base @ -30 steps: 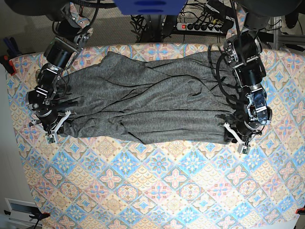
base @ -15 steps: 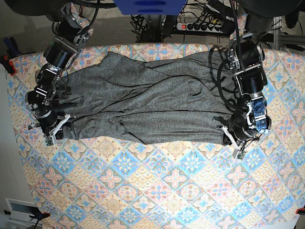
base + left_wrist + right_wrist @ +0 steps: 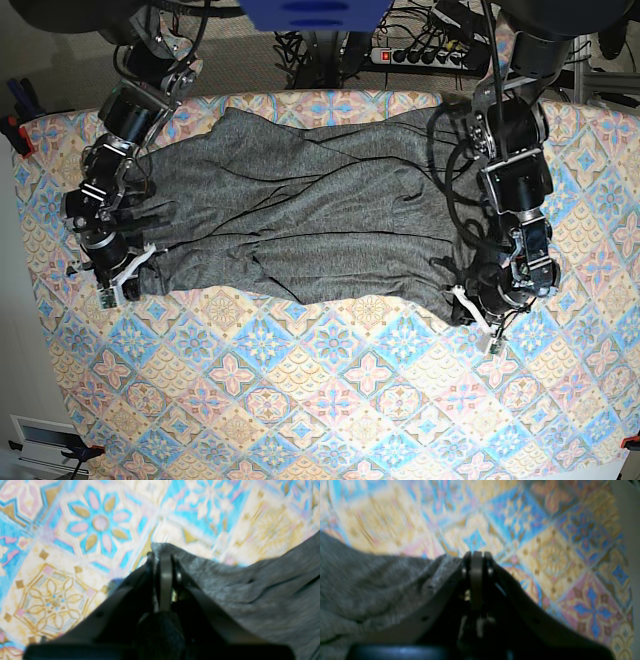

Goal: Layout the t-shirt on the table in an organized manner, then fold the t-shirt properly
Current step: 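Hold the shirt ends with both grippers and adjust the grasps, then lift the shirt ends with both grippers and pull them apart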

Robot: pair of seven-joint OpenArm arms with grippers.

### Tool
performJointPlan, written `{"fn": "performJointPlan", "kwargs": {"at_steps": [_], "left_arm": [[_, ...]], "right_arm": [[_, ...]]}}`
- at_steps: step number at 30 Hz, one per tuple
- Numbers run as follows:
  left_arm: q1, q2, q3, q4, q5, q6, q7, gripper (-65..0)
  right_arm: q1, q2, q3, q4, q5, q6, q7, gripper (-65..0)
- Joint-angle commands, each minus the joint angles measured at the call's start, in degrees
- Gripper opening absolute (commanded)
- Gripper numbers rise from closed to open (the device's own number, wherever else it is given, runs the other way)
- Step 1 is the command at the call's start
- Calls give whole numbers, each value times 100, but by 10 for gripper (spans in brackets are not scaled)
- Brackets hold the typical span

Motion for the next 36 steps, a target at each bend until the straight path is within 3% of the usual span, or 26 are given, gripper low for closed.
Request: {"fn": "performJointPlan", "kwargs": {"at_steps": [1, 8, 17, 22, 28, 36], "left_arm": [[-162, -71, -49, 98, -192, 7, -117, -638], [313, -194, -31, 1232, -350, 7, 94, -638], [1262, -89, -58, 3412, -350, 7, 516, -638], [1667, -89, -67, 3852, -359, 7, 507, -638], [2071, -89, -67, 4221, -350, 7, 498, -638], [2634, -106, -75, 4326, -350, 7, 498, -638]], "right_arm": [[147, 88, -2, 141, 206, -29, 167, -650], [111, 88, 7, 414, 628, -29, -9, -650], [111, 88, 772, 950, 672, -29, -396, -650], [103, 88, 833, 1302, 689, -29, -396, -650], [67, -35, 1572, 1513, 689, -29, -440, -650], [-188, -123, 1625, 1486, 689, -29, -695, -650]]}}
